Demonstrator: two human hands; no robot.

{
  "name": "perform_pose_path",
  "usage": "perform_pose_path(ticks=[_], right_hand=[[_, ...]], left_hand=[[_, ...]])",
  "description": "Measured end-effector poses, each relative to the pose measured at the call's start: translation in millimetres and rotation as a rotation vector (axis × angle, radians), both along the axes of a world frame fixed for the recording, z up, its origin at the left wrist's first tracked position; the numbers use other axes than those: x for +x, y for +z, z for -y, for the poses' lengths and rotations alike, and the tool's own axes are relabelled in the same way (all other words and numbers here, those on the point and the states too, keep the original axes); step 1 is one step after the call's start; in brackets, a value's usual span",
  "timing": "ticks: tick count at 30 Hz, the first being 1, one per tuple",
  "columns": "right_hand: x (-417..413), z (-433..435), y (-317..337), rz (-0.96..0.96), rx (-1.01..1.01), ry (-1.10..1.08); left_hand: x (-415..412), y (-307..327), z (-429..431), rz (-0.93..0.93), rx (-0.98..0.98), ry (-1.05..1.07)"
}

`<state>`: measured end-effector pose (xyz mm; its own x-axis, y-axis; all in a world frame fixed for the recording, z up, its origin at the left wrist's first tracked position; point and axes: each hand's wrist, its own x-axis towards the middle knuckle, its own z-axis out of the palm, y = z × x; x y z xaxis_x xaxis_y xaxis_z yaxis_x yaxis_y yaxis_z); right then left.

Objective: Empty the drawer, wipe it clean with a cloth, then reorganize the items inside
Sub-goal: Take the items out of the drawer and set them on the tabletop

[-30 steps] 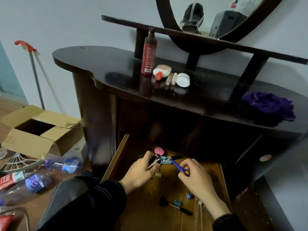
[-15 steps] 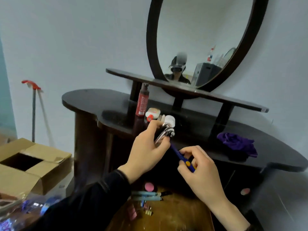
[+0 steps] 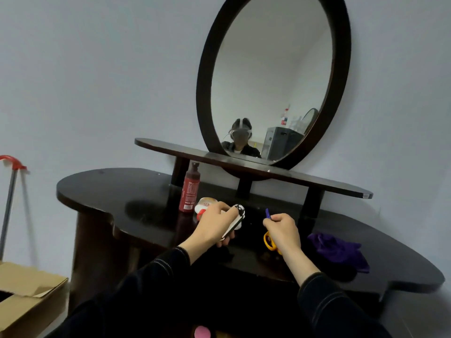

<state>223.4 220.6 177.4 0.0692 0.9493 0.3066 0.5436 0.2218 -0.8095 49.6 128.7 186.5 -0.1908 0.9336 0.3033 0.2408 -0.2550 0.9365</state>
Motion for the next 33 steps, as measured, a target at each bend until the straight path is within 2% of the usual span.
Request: perform_pose_path(ticks=[3, 8, 14, 18, 22, 24, 28, 31, 33], right_hand=[[-10, -10, 3, 0.019, -0.03, 0.008], [-4, -9, -1, 0.051, 0.004, -0.001], [-2, 8, 2, -0.064, 0.129, -0.017], [-8, 24, -1, -0.162, 0.31, 0.146], [-15, 32, -3, 0.008, 0.368, 0.262], [-15, 32, -2, 0.032, 0.361, 0.324], [-12, 28, -2, -0.076, 0.32, 0.407], [-11, 25, -4, -0.202, 0.323, 0.392], [-9, 23, -4, -0.253, 0.314, 0.324]], left_hand=[[-2, 1, -3, 0.07, -0.028, -0.019], [-11, -1, -9, 0.316, -0.007, -0.023], [-9, -3, -8, 0.328, -0.015, 0.004], [-8, -1, -9, 0.324, -0.03, -0.016], [-5, 1, -7, 0.277, 0.009, -0.043], [-4, -1, -6, 0.224, 0.019, -0.1], [-2, 0, 2, -0.043, 0.059, -0.192], [3, -1, 3, -0.07, 0.066, -0.182], [4, -3, 1, -0.07, 0.097, -0.081]])
